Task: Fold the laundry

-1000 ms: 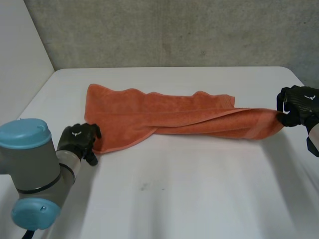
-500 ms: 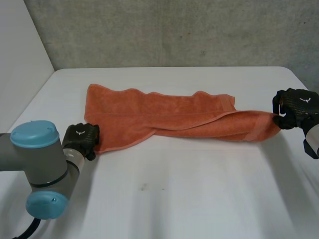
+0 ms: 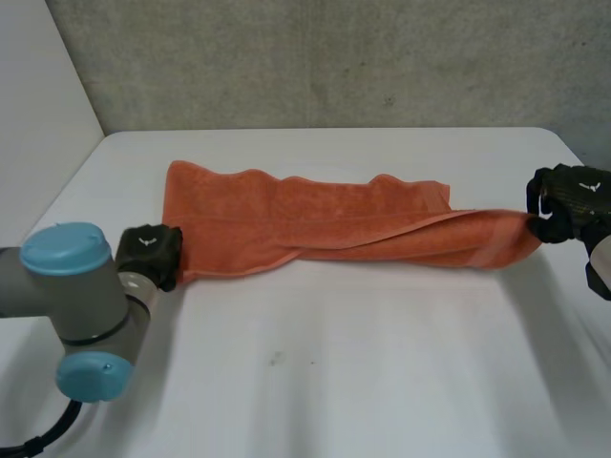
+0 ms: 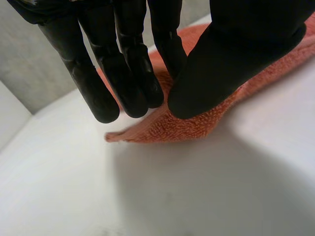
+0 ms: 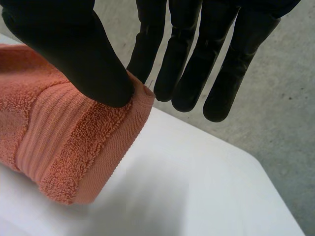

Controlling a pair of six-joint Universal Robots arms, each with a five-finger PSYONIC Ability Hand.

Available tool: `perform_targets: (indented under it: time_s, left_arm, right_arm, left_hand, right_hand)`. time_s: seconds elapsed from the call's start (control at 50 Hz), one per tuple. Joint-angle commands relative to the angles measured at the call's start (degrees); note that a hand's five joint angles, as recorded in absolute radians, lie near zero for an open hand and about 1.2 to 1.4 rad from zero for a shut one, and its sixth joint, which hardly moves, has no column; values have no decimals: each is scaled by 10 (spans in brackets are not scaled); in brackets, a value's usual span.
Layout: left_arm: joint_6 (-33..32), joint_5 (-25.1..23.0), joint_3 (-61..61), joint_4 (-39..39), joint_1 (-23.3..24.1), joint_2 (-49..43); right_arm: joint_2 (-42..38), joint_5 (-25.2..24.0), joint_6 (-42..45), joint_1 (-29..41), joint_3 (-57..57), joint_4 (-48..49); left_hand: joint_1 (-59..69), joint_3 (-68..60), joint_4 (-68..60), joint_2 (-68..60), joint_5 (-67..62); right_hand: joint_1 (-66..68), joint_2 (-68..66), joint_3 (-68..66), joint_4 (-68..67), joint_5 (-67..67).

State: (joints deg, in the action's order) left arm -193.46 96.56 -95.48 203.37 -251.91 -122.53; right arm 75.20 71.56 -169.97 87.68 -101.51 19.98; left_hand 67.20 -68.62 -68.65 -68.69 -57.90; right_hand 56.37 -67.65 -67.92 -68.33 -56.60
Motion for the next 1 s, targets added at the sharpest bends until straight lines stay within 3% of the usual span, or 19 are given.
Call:
perform_targets:
  time_s: [0.02, 0.12, 0.28, 0.38, 0.5, 0.66, 0.78, 0.84, 0.88, 0.9, 0.94, 1.0]
  left_arm:
    - [1, 2, -44, 2, -14, 154]
    - [2, 0, -52, -9, -14, 269]
    - [1, -5, -58, -81, -22, 391]
    - [-13, -8, -59, -149, -27, 379]
    - [-51, -8, -55, -163, -35, 270]
    - [-100, -7, 36, -149, -50, 109]
    - [-122, -7, 164, -113, -51, 47]
    - [-124, -8, 256, -65, -51, 37]
    - [-124, -10, 324, 16, -51, 46]
    - [-124, -10, 325, 17, -51, 46]
    - [-119, -22, 344, 114, -51, 83]
    - [-118, -30, 339, 153, -50, 99]
  right_arm:
    - [25, -1, 2, -1, 48, -57]
    - [72, -5, 22, -1, 112, -157]
    - [120, -9, 190, -9, 205, -327]
    - [105, 1, 336, -6, 216, -442]
    - [29, 16, 355, -4, 221, -446]
    - [-84, 49, 352, 43, 271, -397]
    - [-159, 132, 315, 102, 400, -274]
    - [-166, 161, 281, 115, 491, -191]
    - [-161, 171, 262, 119, 529, -151]
    - [-150, 180, 240, 122, 556, -113]
    - [-131, 185, 216, 122, 569, -78]
    - [-90, 191, 179, 121, 556, -27]
  left_hand:
    - [128, -114, -114, -113, -121]
    - [128, -114, -114, -113, -121]
    - [128, -114, -114, -113, -121]
    - [128, -114, -114, -113, -121]
    - [128, -114, -114, -113, -121]
    - [128, -114, -114, -113, -121]
    - [128, -114, -114, -113, -121]
    - [128, -114, -114, -113, -121]
    - [128, -114, -114, -113, -121]
    - [128, -114, -114, -113, -121]
    - [128, -114, -114, -113, -121]
    - [128, -114, -114, -113, -121]
  right_hand:
    - [236, -124, -121, -117, -134]
    - [236, -124, -121, -117, -134]
    - [236, -124, -121, -117, -134]
    - [236, -124, -121, -117, -134]
    - [236, -124, -121, -117, -134]
    - [236, -124, -121, -117, -134]
    - [236, -124, -121, -117, -134]
    - [236, -124, -121, -117, -134]
    - [236, -124, -121, -117, -134]
    - [236, -124, -121, -117, -134]
    - [236, -124, -121, -117, -134]
    - [236, -124, -121, -117, -134]
